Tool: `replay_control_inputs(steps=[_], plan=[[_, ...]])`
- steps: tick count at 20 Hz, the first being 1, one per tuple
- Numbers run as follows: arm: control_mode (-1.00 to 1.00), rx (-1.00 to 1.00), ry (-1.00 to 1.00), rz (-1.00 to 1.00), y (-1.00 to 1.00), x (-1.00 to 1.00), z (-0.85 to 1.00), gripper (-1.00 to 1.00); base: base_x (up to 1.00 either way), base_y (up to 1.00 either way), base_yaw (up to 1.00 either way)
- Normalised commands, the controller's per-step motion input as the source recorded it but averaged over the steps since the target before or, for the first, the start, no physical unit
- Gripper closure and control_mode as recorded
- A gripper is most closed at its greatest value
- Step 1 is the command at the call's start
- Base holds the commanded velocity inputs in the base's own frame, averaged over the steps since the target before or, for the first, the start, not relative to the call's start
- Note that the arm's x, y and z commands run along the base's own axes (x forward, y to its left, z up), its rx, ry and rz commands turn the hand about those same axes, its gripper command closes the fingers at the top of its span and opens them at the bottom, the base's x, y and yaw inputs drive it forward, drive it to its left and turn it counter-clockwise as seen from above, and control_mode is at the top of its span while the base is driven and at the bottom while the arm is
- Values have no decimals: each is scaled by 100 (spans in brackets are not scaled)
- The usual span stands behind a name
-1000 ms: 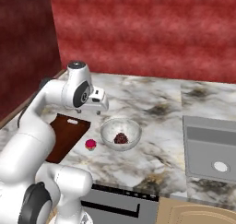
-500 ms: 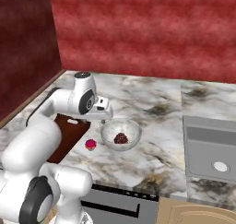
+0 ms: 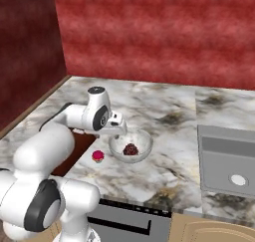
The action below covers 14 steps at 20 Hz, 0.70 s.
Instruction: Place the bowl with cake and the cupcake onto the tray.
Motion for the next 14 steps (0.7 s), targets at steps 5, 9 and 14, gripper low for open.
replay_control_inputs(steps=[5, 9, 14], plan=[[-100, 0, -1, 0, -1, 33, -32, -100, 0, 0, 0], [-100, 0, -1, 0, 0, 32, -33, -100, 0, 0, 0], [-100, 0, -4, 0, -15, 33, -29, -100, 0, 0, 0]])
